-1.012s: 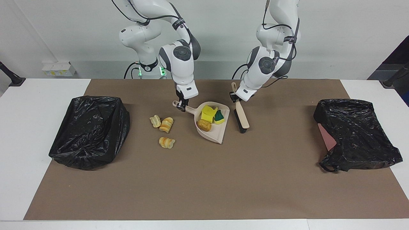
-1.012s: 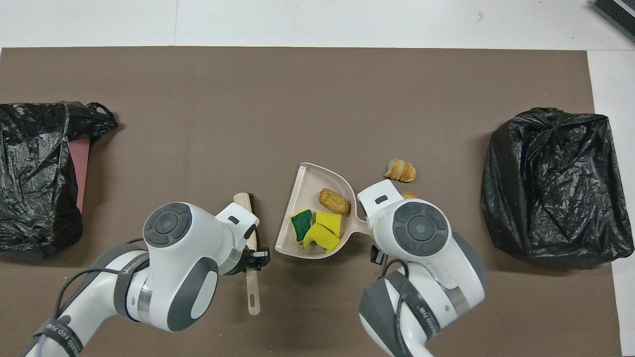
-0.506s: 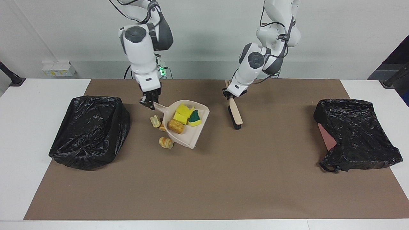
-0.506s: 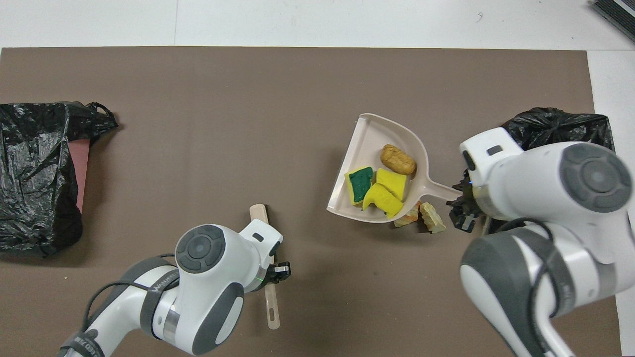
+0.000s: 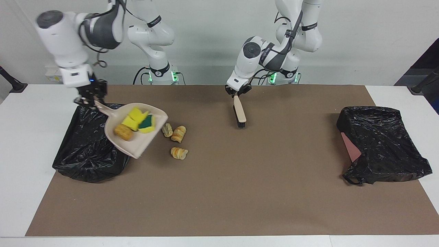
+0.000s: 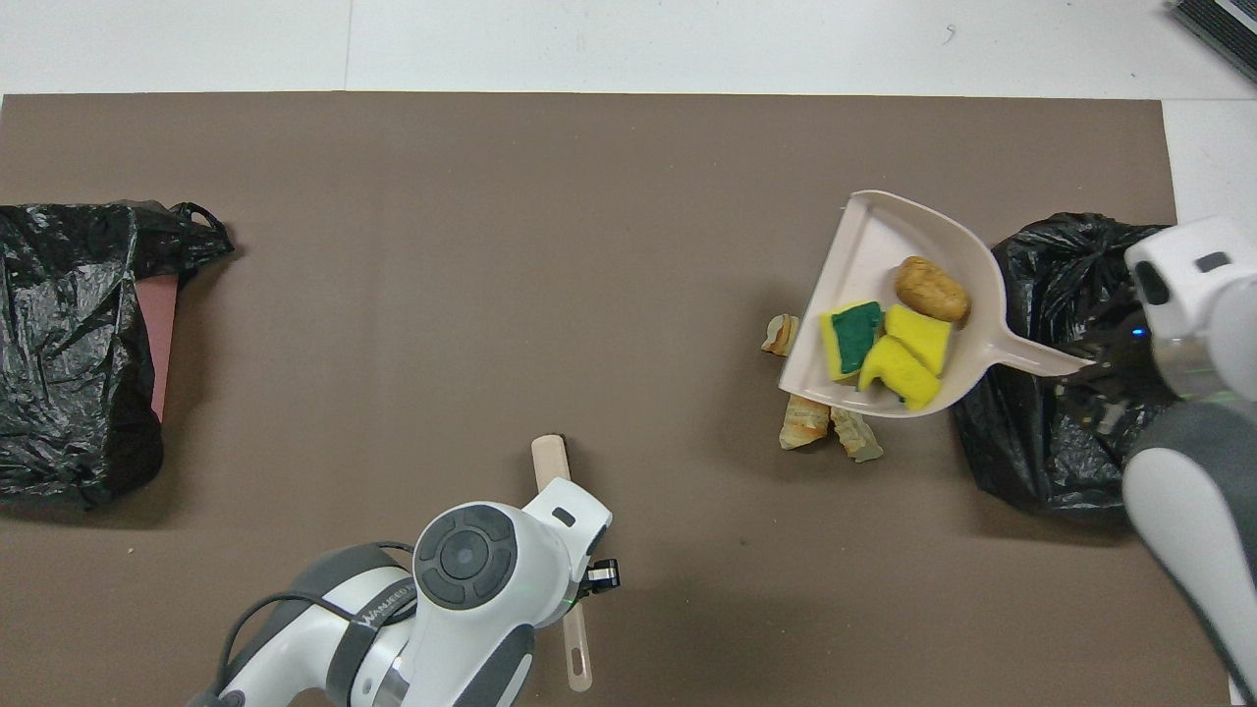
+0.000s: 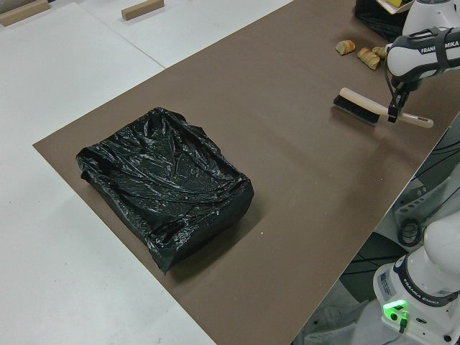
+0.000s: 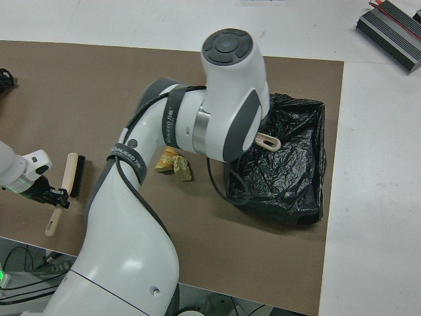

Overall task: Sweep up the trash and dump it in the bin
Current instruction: 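Carry the dustpan to the black bag with the right gripper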

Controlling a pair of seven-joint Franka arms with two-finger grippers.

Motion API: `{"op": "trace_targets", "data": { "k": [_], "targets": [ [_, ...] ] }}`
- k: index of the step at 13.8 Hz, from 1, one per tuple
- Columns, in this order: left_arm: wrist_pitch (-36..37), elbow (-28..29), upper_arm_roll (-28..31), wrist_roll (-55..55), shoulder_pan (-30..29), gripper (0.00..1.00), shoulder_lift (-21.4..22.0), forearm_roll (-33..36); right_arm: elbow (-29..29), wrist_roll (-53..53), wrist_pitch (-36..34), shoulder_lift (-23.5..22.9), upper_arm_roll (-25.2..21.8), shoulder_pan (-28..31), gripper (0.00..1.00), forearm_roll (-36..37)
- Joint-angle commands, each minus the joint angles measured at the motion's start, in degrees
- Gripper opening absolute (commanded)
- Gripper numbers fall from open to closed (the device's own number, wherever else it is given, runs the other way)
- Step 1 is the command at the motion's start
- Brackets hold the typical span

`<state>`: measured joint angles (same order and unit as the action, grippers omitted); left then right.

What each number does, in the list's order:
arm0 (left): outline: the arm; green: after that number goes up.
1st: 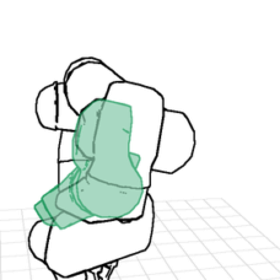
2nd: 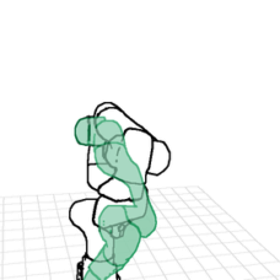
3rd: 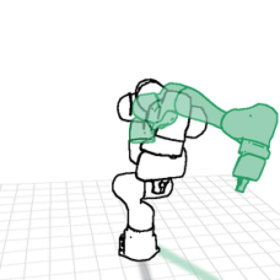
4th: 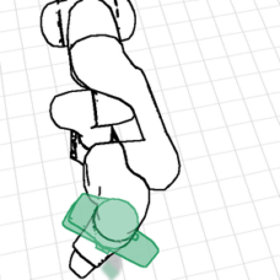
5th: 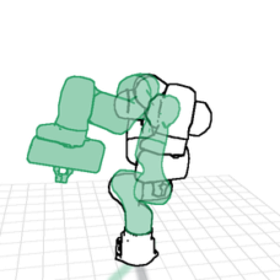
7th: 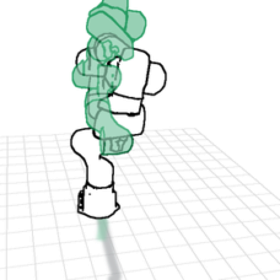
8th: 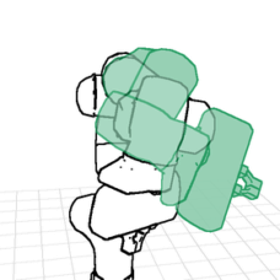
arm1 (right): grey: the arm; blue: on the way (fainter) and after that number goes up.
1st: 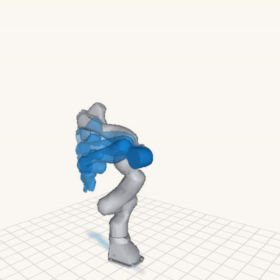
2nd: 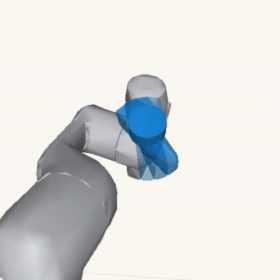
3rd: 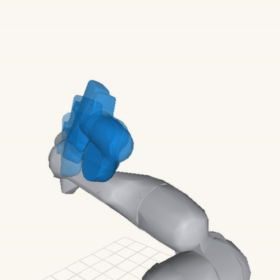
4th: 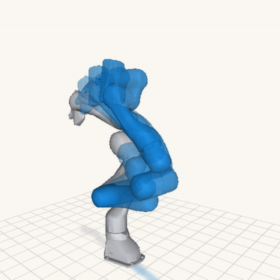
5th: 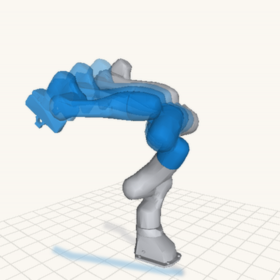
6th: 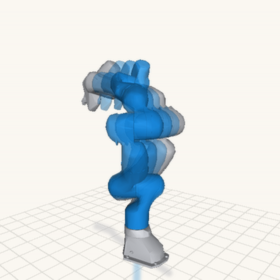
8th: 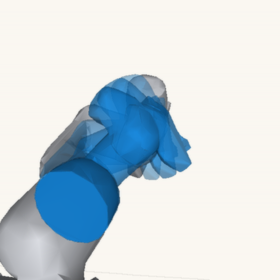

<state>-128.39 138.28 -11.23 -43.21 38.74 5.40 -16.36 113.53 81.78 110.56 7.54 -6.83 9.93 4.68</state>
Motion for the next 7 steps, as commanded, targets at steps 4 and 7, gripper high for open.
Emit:
{"op": "trace_targets", "data": {
  "k": [4, 7],
  "targets": [
    [-2.04, 2.70, 0.60, -1.35, 0.90, 0.29, 1.02, 1.41, -4.02, 12.78, 2.90, -1.91, 1.03, 8.62, 0.00, 13.39],
    [-1.35, 1.04, 0.68, -1.27, -0.59, 1.00, 0.31, 1.59, -2.97, 16.64, 5.70, -1.82, 1.20, 7.65, 0.00, 26.14]
  ]
}}
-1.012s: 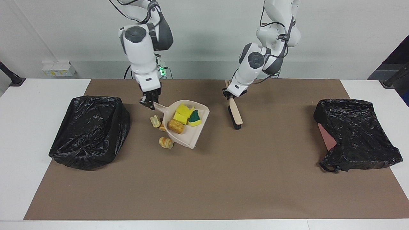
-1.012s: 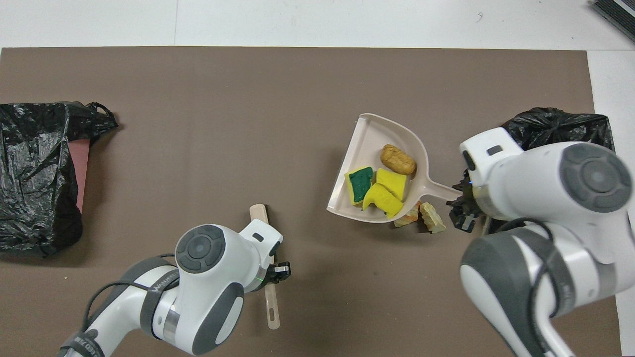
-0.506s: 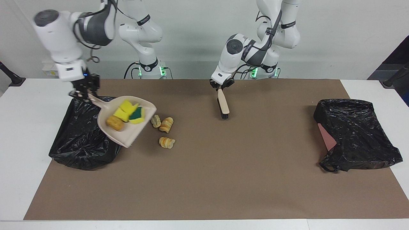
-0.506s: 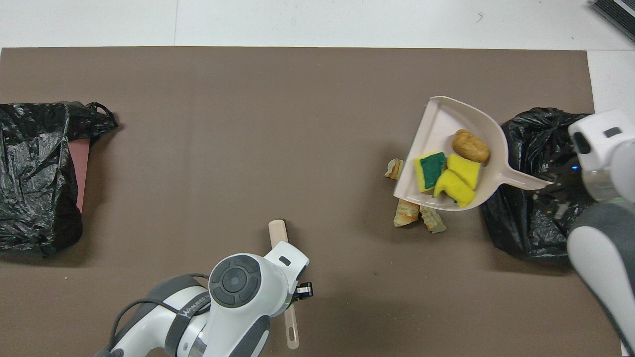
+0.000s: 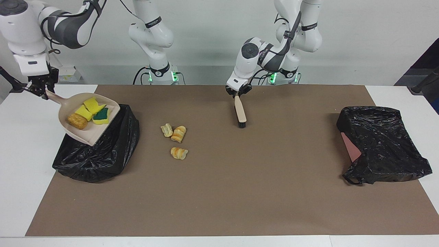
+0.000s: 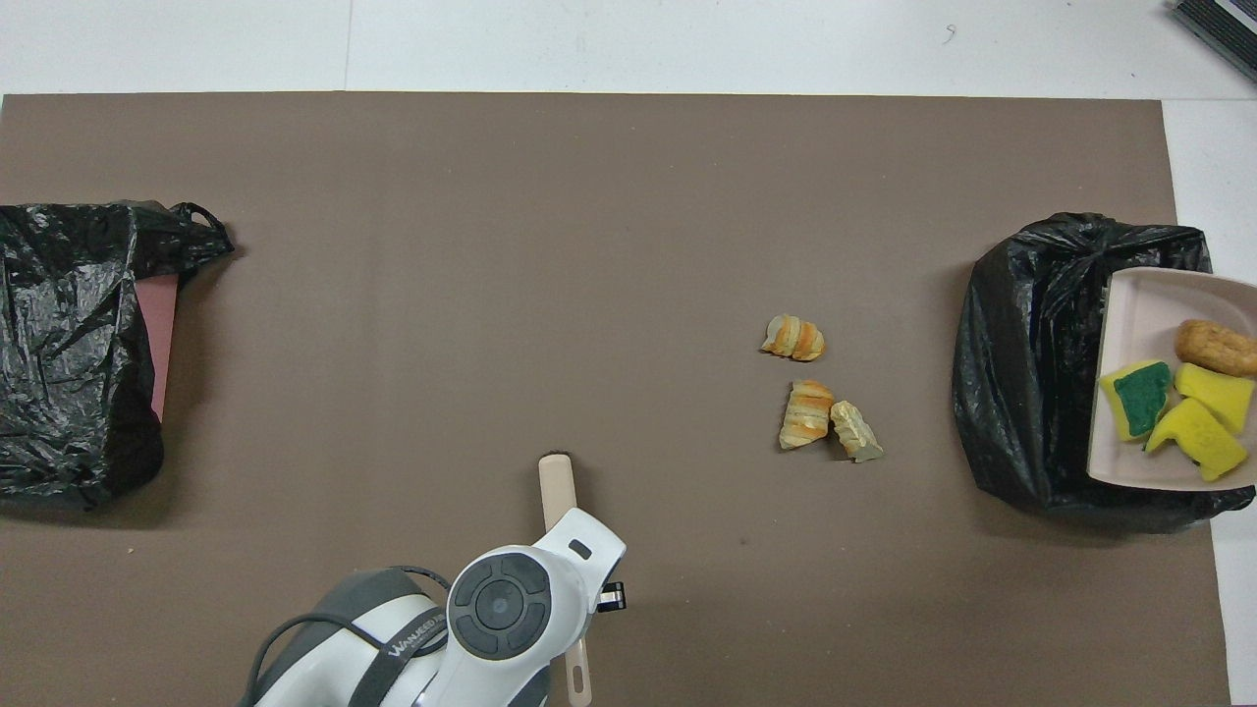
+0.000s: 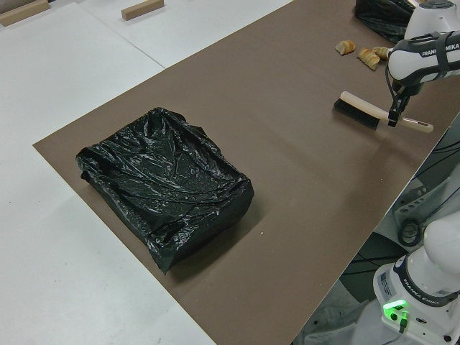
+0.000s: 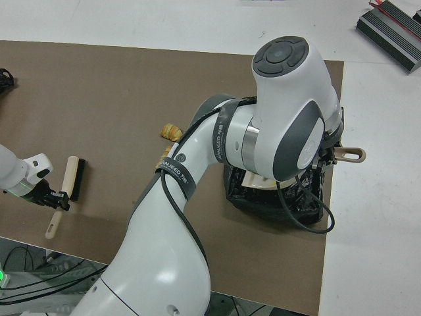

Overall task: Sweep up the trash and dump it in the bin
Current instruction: 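Carry the dustpan to the black bag with the right gripper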

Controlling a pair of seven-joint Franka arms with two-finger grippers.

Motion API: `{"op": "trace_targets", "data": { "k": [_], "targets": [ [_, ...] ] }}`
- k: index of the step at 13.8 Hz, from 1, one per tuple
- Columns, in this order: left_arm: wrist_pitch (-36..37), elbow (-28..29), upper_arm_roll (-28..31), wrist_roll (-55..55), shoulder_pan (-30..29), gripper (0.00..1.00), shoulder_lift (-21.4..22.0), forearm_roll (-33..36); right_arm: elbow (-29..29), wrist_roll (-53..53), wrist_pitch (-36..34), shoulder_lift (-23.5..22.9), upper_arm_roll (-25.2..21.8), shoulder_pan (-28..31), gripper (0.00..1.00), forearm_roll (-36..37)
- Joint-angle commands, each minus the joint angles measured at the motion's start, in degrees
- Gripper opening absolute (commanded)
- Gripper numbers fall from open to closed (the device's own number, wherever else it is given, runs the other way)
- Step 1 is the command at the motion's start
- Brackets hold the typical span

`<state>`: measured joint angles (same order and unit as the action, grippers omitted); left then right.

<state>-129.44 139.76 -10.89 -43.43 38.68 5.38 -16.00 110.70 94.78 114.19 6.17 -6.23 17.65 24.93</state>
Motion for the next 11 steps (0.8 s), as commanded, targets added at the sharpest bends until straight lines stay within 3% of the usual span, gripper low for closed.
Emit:
{"op": "trace_targets", "data": {
  "k": [1, 4, 7, 11],
  "targets": [
    [0.06, -1.15, 0.35, -0.78, -1.84, 1.00, 0.42, 1.23, 0.13, 6.26, 3.83, -0.55, 0.60, -0.16, 0.00, 8.26],
    [2.87, -4.83, 0.43, -0.08, -6.32, 1.00, 0.43, 1.23, 1.09, 12.86, 6.75, -0.46, 1.04, -0.25, 0.00, 12.84],
    [10.59, -13.96, 0.35, 2.63, -12.82, 1.00, -1.24, 4.82, 1.45, 16.65, 7.54, -0.37, 1.22, -2.09, 0.00, 17.41],
    [16.40, -22.06, 0.61, 18.95, -22.13, 1.00, -2.12, 6.59, 0.92, 17.11, 8.15, -0.72, 1.22, -5.43, 0.00, 25.60]
  ]
}}
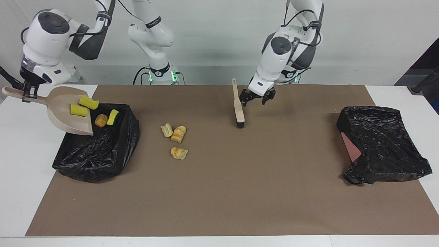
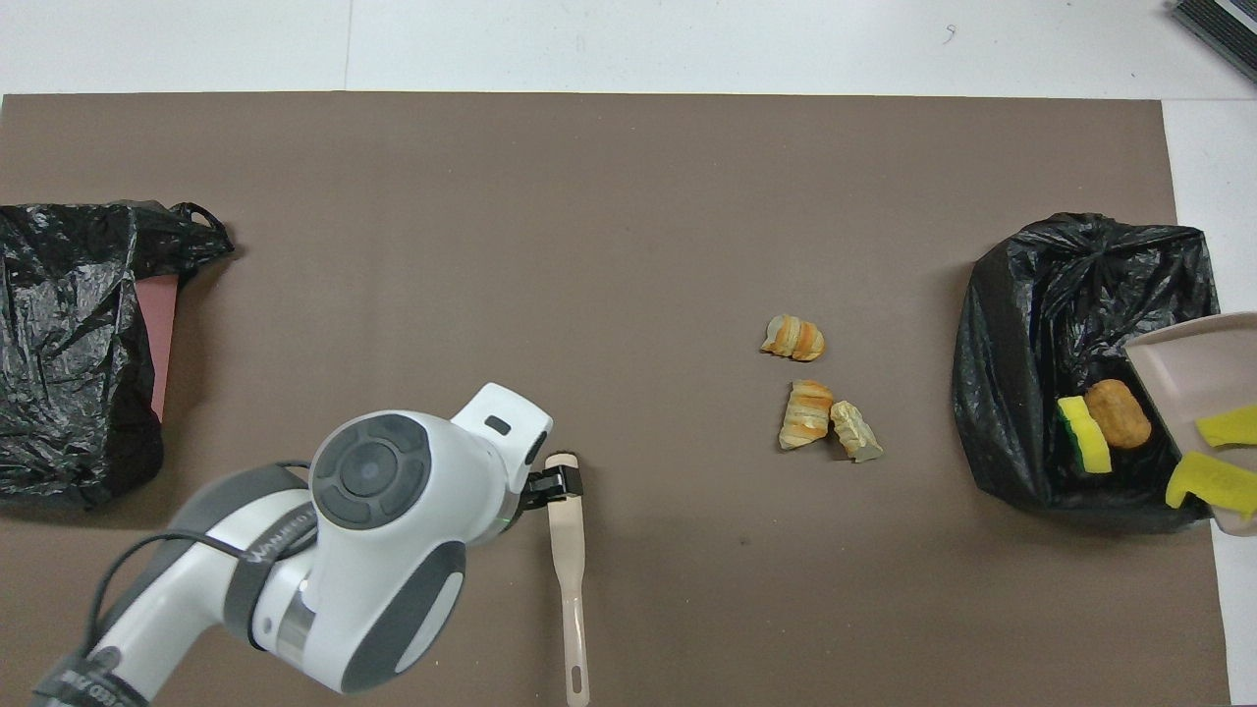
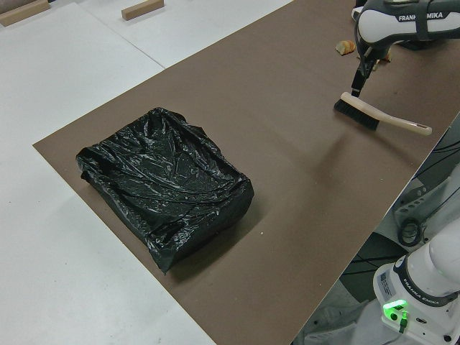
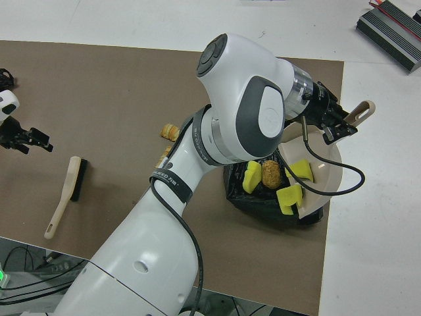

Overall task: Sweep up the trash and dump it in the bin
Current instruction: 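Carry the dustpan to the black bag with the right gripper, then tip the dustpan over the black bag with the right gripper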

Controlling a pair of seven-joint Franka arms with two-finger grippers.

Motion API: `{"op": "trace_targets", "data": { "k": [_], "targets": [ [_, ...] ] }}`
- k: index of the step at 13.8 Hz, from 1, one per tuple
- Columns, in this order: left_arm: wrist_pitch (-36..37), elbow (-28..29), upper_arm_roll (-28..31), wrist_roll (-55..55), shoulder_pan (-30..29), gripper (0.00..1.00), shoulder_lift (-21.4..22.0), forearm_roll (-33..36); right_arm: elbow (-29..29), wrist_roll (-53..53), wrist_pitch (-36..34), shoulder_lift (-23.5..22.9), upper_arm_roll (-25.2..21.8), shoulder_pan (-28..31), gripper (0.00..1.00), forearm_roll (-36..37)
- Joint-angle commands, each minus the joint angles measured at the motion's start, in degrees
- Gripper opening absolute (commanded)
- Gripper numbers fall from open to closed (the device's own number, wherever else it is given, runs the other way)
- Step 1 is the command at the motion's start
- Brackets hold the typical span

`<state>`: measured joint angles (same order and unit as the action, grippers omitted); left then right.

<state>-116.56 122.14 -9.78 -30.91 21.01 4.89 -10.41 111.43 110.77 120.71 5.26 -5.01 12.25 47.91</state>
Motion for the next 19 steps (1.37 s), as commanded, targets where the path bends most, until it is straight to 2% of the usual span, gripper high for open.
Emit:
{"op": "trace_targets", "data": {
  "k": [1, 5, 8, 11, 16, 19],
  "targets": [
    [3.79, -5.50, -0.42, 9.52, -6.57, 1.00, -1.90, 1.00, 0.28, -1.15, 1.64, 0.36, 0.08, -0.21, 0.00, 3.23],
    [3.62, -7.96, -0.33, 17.63, -12.82, 1.00, -1.82, 4.60, -0.42, -13.28, -3.79, 0.54, 0.26, -4.59, 0.00, 9.82],
    [5.63, -10.68, -0.24, 23.77, -18.09, 1.00, -1.90, 4.78, -0.07, -18.30, -11.00, 2.03, 0.26, -9.43, 0.00, 13.52],
    [7.57, -12.80, -0.24, 32.65, -23.10, 1.00, -1.90, 5.13, 1.42, -22.34, -14.69, 3.52, 0.26, -12.77, 0.00, 17.47],
    [9.68, -15.35, -0.24, 33.64, -27.42, 1.00, -1.99, 5.40, 1.42, -24.55, -20.06, 5.10, 0.61, -13.75, 0.00, 17.65],
    [12.40, -17.45, -0.24, 33.73, -27.42, 1.00, -1.99, 9.35, 0.37, -27.61, -21.55, 6.68, 0.52, -13.66, 0.00, 15.30]
  ]
}}
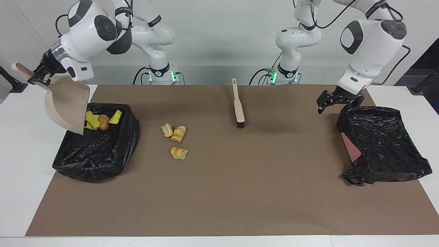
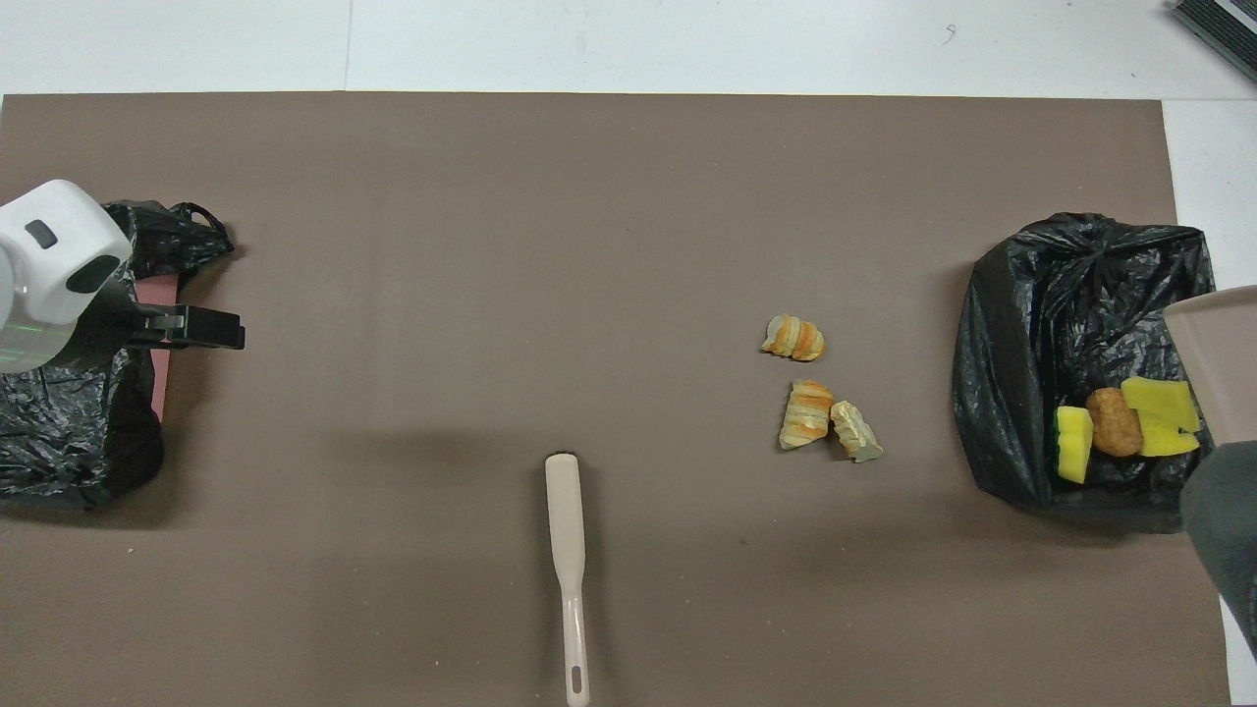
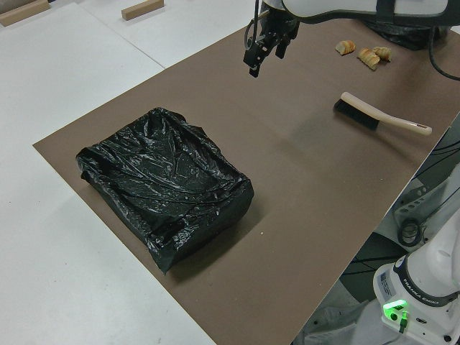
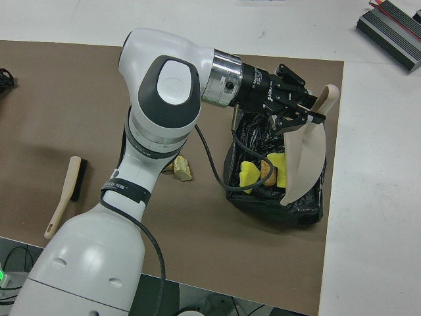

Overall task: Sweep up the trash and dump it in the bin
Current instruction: 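Tip the dustpan over the black bag with the right gripper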

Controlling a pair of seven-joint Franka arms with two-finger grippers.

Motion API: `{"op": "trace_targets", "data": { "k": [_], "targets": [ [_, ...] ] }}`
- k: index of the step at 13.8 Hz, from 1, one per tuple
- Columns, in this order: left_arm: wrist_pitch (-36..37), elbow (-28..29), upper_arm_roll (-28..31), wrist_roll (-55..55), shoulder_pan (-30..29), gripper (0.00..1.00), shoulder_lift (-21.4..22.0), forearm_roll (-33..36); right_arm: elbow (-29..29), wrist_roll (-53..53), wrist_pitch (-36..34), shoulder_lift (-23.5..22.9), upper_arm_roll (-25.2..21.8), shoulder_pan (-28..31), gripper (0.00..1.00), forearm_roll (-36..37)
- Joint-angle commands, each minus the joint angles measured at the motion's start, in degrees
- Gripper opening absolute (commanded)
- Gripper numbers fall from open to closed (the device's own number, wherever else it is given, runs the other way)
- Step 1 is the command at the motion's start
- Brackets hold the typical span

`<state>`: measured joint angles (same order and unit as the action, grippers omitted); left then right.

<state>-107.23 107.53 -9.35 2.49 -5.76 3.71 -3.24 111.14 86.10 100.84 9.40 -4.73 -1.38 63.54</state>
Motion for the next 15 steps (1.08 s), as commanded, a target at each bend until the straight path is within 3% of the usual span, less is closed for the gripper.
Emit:
{"op": "trace_targets", "data": {
  "k": [1, 5, 9, 15],
  "targets": [
    [4.21, -3.81, -0.67, 0.33, -0.66, 1.00, -0.81, 2.36, 0.48, -4.95, -3.70, 3.69, 0.24, -0.03, 0.00, -3.48],
    [9.30, -8.20, 4.15, 0.33, 2.94, 1.00, -1.51, 2.36, -1.10, -10.23, -8.89, 7.12, 0.24, 0.06, 0.00, -16.58],
    [13.36, -11.64, 8.64, 0.33, 6.55, 1.00, -2.31, 2.44, -1.02, -25.67, -10.13, 7.21, 2.77, -0.12, 0.00, -31.52],
    [16.18, -11.12, 8.13, 7.07, 5.68, 1.00, 0.59, 2.80, -1.19, -71.78, -9.79, 3.62, 14.72, -0.56, 0.00, -49.46]
  ]
}}
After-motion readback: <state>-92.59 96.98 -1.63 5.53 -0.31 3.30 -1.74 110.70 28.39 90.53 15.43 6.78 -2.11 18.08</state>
